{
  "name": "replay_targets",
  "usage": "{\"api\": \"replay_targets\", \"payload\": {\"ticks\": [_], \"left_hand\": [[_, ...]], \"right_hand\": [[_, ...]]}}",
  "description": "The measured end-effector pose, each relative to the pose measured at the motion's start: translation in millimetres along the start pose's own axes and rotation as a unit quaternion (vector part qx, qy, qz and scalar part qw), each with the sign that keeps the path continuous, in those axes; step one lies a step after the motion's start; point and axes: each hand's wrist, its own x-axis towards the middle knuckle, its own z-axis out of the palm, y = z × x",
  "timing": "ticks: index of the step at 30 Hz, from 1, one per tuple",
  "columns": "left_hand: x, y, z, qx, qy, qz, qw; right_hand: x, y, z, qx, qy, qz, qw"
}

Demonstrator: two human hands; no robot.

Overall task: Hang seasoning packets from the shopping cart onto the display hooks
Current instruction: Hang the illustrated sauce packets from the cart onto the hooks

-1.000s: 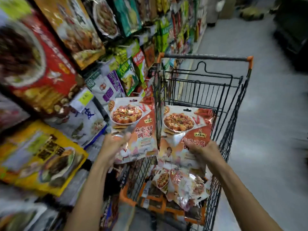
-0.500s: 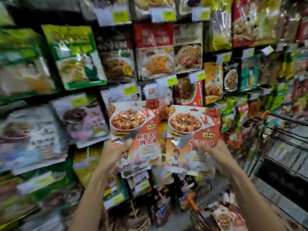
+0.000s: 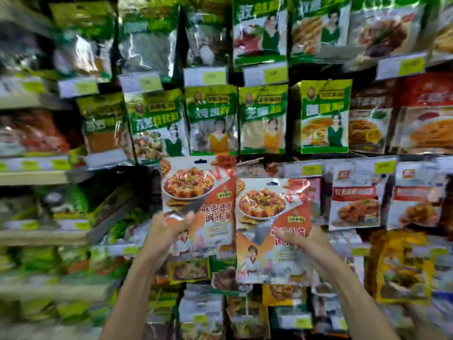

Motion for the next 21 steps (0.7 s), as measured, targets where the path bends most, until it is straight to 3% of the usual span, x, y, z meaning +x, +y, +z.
{"api": "replay_targets", "payload": {"ticks": [5, 11, 21], "left_hand": [[14, -14, -91, 0.017, 0.067, 0.007, 0.998], [36, -29, -168, 0.011, 0.076, 0.006, 0.997], [58, -33, -203, -0.030, 0.071, 0.002, 0.997]], "right_hand": [[23, 8, 94, 0.010, -0.055, 0.010, 0.998], [56, 10, 171, 0.030, -0.083, 0.033, 0.996], [110, 1, 221, 0.010, -0.085, 0.035, 0.996]]}}
